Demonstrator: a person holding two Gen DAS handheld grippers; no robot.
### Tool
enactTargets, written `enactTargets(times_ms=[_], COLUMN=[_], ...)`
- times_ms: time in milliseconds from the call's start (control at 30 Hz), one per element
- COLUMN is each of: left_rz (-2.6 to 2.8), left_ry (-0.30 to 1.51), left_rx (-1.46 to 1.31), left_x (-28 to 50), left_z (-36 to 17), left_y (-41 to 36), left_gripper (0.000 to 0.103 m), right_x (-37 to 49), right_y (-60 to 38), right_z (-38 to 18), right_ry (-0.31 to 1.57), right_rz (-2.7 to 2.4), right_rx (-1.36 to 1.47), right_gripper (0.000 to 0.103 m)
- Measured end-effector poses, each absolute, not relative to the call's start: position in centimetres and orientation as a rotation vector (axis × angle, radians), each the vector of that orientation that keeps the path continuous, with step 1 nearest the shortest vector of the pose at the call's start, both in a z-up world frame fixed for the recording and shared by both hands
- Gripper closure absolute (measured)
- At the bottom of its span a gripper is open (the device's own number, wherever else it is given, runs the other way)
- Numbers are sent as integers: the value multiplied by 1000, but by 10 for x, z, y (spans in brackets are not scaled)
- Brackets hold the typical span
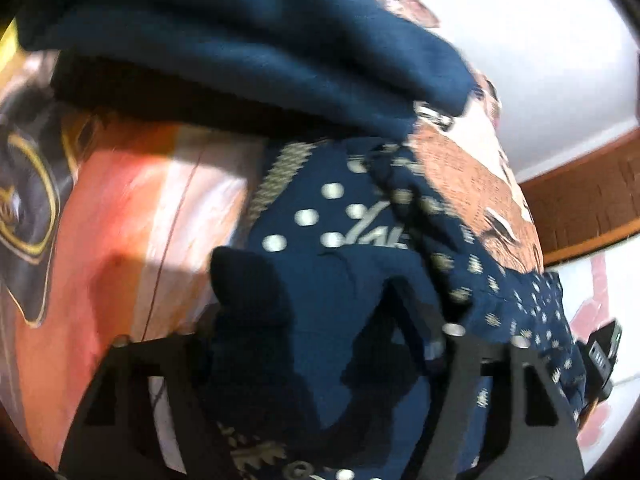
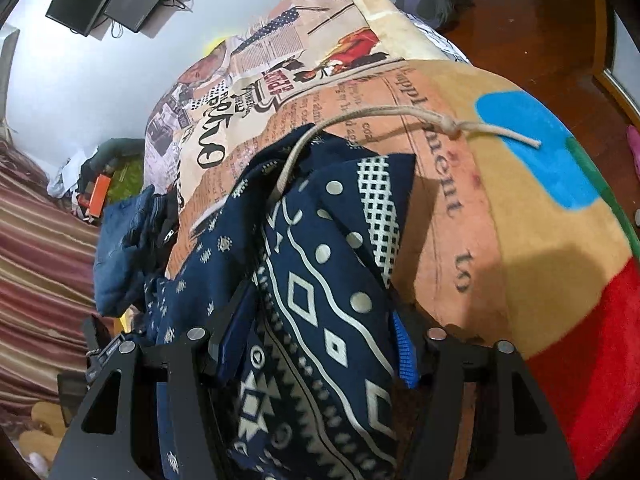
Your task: Fold large clothes
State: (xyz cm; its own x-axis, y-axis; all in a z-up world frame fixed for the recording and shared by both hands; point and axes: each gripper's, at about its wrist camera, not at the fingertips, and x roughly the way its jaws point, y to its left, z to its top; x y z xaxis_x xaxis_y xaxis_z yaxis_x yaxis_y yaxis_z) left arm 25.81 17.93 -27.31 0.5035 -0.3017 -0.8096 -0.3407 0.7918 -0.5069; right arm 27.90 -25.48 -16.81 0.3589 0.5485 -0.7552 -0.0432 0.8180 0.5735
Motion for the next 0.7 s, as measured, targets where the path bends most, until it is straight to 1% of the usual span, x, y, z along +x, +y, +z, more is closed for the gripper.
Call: enactTargets(times_ms=[33,67,100,167,200,300,467,500,700], left_rz=[21,15,21,29,22,-15,-88,-97,-101], left_ry=[1060,1057,1058,1046,1028,972,823,790,656], left_rx=[-649,-611,-563,-483,-441,-393,-350,-337,-271], left_x=[259,257,258,256,253,248,232,220,223], left_z=[-265,-261,-255,-244,-233,-202,-127,-114,-53], left_y=[171,165,158,151,144,134,122,131,122], left_gripper=[49,64,76,84,87,88,90,90,90], right_x=[280,280,277,276,272,266,251,248,244], right_y=[-253,-251,-249,-247,-247,-244,-221,-216,-190], right_z=[-168,-166,-163,-156,-149,-125,-74,-64,2], right_ry=[1145,1131,1123,1106,1087,1032,922,898,748], right_rz=[400,399,404,404,409,446,527,544,629], right_rx=[508,502,494,483,478,468,390,370,288], right_gripper=[54,67,75,84,88,91,92,92,92])
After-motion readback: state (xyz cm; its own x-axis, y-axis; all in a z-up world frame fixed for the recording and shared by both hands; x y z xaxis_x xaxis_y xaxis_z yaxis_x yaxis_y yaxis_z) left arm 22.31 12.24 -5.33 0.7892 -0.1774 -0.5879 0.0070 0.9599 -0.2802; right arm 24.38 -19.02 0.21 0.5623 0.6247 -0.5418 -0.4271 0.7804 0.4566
